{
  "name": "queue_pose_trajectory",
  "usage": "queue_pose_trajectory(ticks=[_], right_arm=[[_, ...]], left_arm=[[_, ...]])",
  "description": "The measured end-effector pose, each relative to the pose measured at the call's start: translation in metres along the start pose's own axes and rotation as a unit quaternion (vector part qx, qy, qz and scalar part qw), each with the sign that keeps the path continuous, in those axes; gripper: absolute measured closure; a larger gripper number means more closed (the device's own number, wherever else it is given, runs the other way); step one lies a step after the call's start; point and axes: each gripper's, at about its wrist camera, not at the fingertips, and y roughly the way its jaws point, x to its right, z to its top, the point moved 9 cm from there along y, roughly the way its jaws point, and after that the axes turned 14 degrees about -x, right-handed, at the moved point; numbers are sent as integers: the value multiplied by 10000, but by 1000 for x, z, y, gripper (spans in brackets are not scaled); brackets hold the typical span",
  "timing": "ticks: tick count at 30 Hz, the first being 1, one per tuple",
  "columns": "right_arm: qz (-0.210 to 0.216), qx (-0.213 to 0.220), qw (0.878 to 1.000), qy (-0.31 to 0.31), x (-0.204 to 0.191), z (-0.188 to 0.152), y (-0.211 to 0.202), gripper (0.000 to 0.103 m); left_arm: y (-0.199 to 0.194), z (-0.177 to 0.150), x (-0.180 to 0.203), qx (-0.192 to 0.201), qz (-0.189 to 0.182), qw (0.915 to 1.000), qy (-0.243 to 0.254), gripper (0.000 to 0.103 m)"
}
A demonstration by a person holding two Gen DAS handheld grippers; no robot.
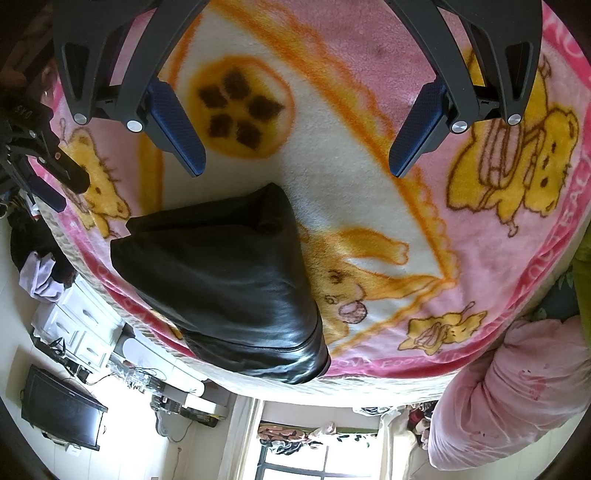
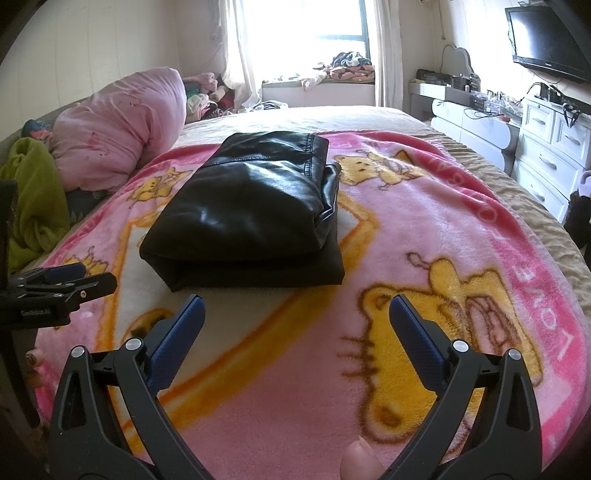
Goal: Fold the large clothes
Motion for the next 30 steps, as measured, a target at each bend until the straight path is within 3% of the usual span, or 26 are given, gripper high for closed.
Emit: queue_pose_trajectory(ticks=[30], right_arm=[[-10,-3,10000,-6,-1,0,0,9]], left_arm=[[0,2,-4,-15,143,9999,33,4]])
